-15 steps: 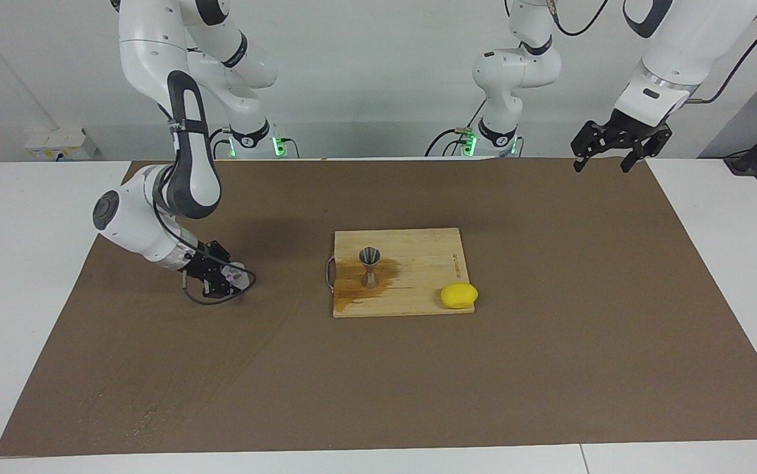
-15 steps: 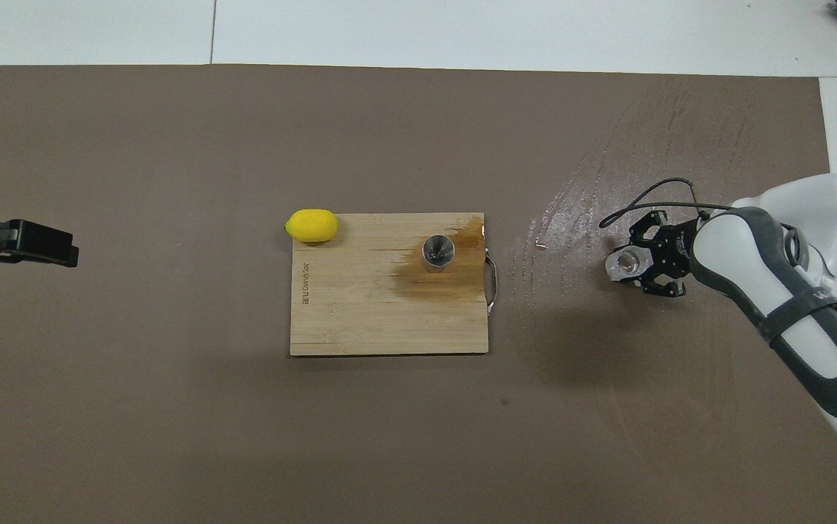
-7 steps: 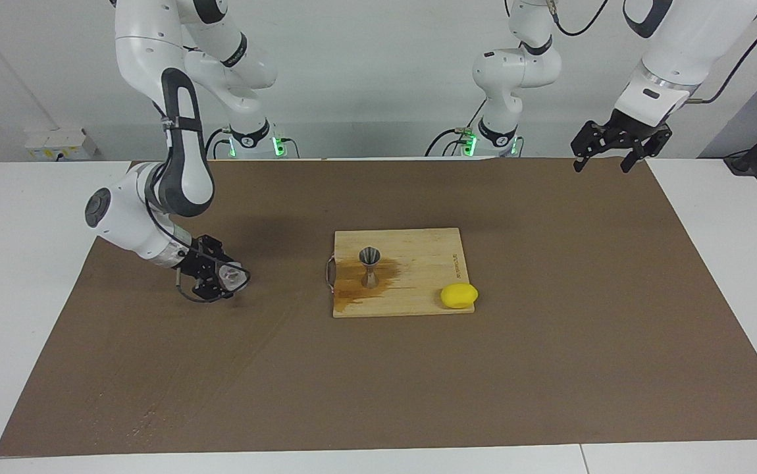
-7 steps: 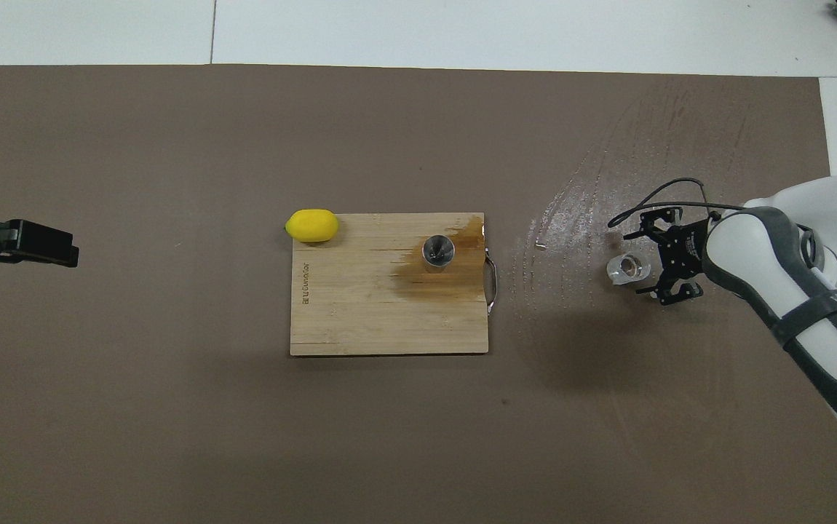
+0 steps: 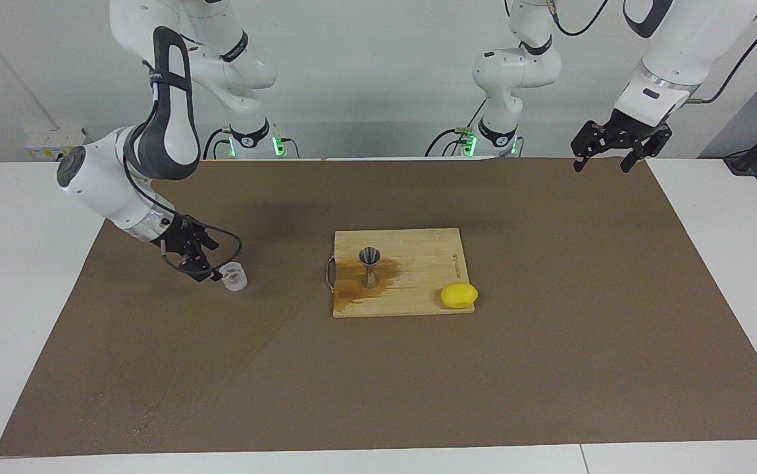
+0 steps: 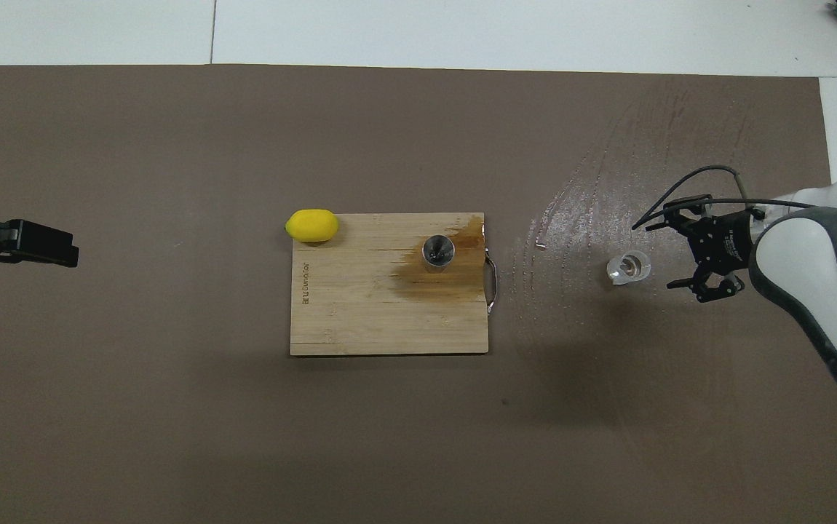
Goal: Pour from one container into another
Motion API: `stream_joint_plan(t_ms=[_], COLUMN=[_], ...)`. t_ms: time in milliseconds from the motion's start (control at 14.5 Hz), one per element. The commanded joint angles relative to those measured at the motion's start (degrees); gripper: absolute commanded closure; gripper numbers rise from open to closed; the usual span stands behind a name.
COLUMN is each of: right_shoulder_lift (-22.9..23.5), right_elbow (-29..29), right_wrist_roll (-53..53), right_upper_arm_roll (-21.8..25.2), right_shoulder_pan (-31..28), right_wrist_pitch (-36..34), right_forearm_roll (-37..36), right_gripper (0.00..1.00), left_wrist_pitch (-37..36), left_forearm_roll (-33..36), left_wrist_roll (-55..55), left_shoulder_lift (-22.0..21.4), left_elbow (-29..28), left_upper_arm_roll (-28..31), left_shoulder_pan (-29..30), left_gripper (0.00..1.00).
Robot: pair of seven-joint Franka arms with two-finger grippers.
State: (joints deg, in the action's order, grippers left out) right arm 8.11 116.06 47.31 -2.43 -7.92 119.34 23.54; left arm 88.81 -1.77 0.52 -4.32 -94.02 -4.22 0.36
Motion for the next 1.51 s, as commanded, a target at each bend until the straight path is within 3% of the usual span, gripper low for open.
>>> stream_joint_plan(t_ms=[0, 481, 1169, 1444], right_shoulder_lift=[-1.60, -5.91, -5.83, -5.47], right_elbow=[0.23, -2.05, -27.00, -27.90], right_wrist_roll=[-7.12, -22.94, -29.47, -30.52], right_upper_arm_roll=[-0.47, -0.91, -0.39, -0.39], right_shoulder_pan=[1.31, 10.37, 8.01, 7.92], right_wrist_pitch=[-0.34, -0.95, -24.92, -27.23], right_forearm_roll=[-7.42, -27.65, -26.88, -25.75], right_gripper=[0.00, 0.00, 0.00, 0.00], left_wrist_pitch=[-0.84, -0.84, -0.84, -0.84], left_forearm_roll=[-0.70, -0.70, -0.70, -0.70], left_wrist_roll=[0.36, 0.36, 0.36, 0.36], left_shoulder_lift=[-1.22, -1.22, -1.22, -1.13], left_elbow=[-0.72, -0.72, -0.72, -0.72], left_upper_arm_roll=[-0.17, -0.17, -0.17, -0.17], left_shoulder_pan=[0.61, 0.61, 0.61, 0.61], left_gripper=[0.00, 0.00, 0.00, 0.00])
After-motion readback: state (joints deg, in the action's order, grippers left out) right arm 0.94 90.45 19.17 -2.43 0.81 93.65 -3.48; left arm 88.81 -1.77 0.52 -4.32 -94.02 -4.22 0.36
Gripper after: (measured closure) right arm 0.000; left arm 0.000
